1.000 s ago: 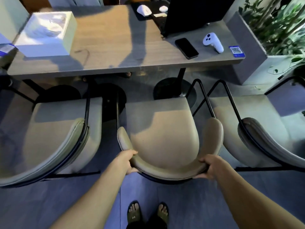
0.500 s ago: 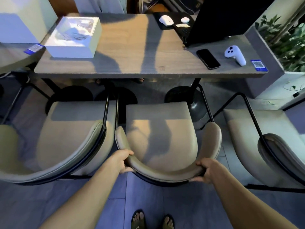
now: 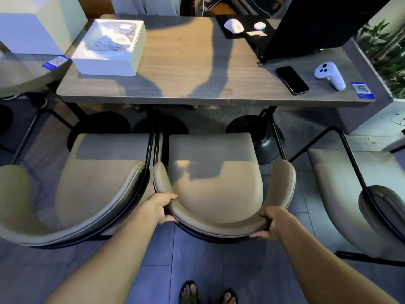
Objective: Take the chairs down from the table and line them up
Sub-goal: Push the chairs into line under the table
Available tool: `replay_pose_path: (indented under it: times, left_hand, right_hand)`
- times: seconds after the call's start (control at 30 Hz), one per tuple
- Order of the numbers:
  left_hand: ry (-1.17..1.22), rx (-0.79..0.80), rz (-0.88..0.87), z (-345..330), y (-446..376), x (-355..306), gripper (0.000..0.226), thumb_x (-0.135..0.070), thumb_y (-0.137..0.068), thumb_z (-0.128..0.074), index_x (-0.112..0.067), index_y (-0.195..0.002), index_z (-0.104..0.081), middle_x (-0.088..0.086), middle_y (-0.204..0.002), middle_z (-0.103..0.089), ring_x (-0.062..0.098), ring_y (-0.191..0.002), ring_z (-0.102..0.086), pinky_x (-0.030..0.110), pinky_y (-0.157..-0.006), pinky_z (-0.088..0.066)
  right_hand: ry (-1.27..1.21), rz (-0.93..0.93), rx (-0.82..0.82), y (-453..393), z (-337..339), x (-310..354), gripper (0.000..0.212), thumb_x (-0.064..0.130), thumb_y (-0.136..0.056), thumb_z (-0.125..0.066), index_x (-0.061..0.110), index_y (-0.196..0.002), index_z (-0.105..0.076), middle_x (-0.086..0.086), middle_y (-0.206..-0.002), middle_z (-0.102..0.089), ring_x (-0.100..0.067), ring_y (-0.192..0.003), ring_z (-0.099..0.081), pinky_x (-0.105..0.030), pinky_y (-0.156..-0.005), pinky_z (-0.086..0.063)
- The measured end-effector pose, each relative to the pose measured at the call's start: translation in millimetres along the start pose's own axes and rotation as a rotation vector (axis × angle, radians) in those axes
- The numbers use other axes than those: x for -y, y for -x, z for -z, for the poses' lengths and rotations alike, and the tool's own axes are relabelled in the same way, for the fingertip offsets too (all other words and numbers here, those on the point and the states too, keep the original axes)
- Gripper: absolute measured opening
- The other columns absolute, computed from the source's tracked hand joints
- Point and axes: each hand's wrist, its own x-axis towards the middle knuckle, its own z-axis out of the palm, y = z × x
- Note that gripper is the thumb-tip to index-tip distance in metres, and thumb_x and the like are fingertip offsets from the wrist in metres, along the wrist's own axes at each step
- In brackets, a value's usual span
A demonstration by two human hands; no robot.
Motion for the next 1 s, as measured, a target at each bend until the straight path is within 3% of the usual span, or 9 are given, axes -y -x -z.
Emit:
replay_pose_path:
  times: [0.23,0.4,0.57,0.63,0.73,0.8,0.83,0.93,1.0]
  left_hand:
    - [-0.035,-0.022,-0.016,-2,-3,0,0.045,-0.017,-0.092,-0.063,0.000,-0.132,-0.048,0.019,-0.134,-0.054,0.037,-0.121,-0.056,0.058,-0.094,-0.047]
    - [-0.077,-0.050,-0.047,-1,-11,-10,0.046,-0.011,-0.095,-0.059,0.000,-0.136,-0.044,0.019,-0.136,-0.052,0.040,-0.120,-0.055,0.062,-0.092,-0.047]
    - [-0.099,-0.059,-0.081,0,-19,-11,0.043,-0.012,-0.096,-0.057,-0.002,-0.136,-0.045,0.020,-0.133,-0.054,0.038,-0.119,-0.056,0.057,-0.089,-0.050]
    - [-0.089,-0.047,-0.073,0,-19,-8,0.043,-0.013,-0.095,-0.058,-0.004,-0.135,-0.045,0.020,-0.125,-0.056,0.037,-0.118,-0.057,0.055,-0.088,-0.052]
    - [-0.078,-0.034,-0.073,4,-20,-10,0.042,-0.014,-0.094,-0.060,-0.005,-0.133,-0.047,0.018,-0.119,-0.057,0.037,-0.119,-0.056,0.056,-0.090,-0.050]
    - [-0.074,-0.025,-0.078,3,-23,-11,0.043,-0.015,-0.094,-0.060,-0.005,-0.134,-0.047,0.018,-0.132,-0.055,0.037,-0.122,-0.054,0.058,-0.091,-0.049]
    - [-0.069,-0.024,-0.070,2,-24,-12,0.044,-0.015,-0.094,-0.060,-0.005,-0.135,-0.046,0.017,-0.136,-0.053,0.037,-0.123,-0.054,0.059,-0.091,-0.048]
    - [-0.075,-0.027,-0.052,2,-22,-15,0.045,-0.015,-0.094,-0.060,-0.003,-0.135,-0.047,0.017,-0.137,-0.052,0.038,-0.121,-0.055,0.060,-0.091,-0.048]
    - [-0.064,-0.014,-0.054,5,-20,-17,0.042,-0.019,-0.091,-0.065,-0.005,-0.129,-0.051,0.016,-0.133,-0.055,0.037,-0.120,-0.056,0.059,-0.092,-0.048]
  right_hand:
    - [0.050,0.090,-0.001,6,1,-4,0.008,0.007,-0.097,-0.050,0.000,-0.098,-0.046,-0.011,-0.076,-0.050,-0.044,-0.116,-0.054,-0.057,-0.098,-0.045]
    - [0.028,0.071,0.006,-7,3,-5,0.020,0.005,-0.094,-0.051,0.004,-0.114,-0.049,-0.012,-0.083,-0.053,-0.041,-0.070,-0.053,-0.060,-0.072,-0.056]
    - [0.115,0.042,-0.023,-22,0,1,0.016,0.003,-0.097,-0.047,0.004,-0.112,-0.042,-0.014,-0.080,-0.046,-0.054,-0.116,-0.045,-0.061,-0.091,-0.048]
    - [0.101,0.025,-0.007,-29,0,3,0.019,0.004,-0.098,-0.047,0.006,-0.116,-0.043,-0.014,-0.083,-0.046,-0.053,-0.114,-0.047,-0.062,-0.092,-0.047]
    - [0.037,0.022,-0.001,-35,-3,1,0.036,0.004,-0.094,-0.054,0.004,-0.128,-0.044,-0.016,-0.088,-0.053,-0.051,-0.077,-0.052,-0.060,-0.063,-0.056]
    - [0.034,0.022,-0.019,-41,-2,-1,0.042,0.005,-0.091,-0.058,0.003,-0.131,-0.045,-0.019,-0.106,-0.059,-0.052,-0.090,-0.057,-0.053,-0.035,-0.051]
    - [0.046,0.017,-0.021,-43,-1,0,0.041,0.005,-0.090,-0.059,0.002,-0.129,-0.046,-0.020,-0.111,-0.059,-0.052,-0.100,-0.058,-0.052,-0.032,-0.049]
    - [0.038,0.003,-0.011,-42,-2,3,0.027,0.007,-0.095,-0.055,0.003,-0.120,-0.045,-0.018,-0.092,-0.057,-0.050,-0.112,-0.056,-0.058,-0.060,-0.057]
    - [0.056,0.007,0.022,-33,-1,2,0.031,0.015,-0.097,-0.054,0.005,-0.125,-0.046,-0.015,-0.099,-0.058,-0.043,-0.117,-0.055,-0.056,-0.064,-0.056]
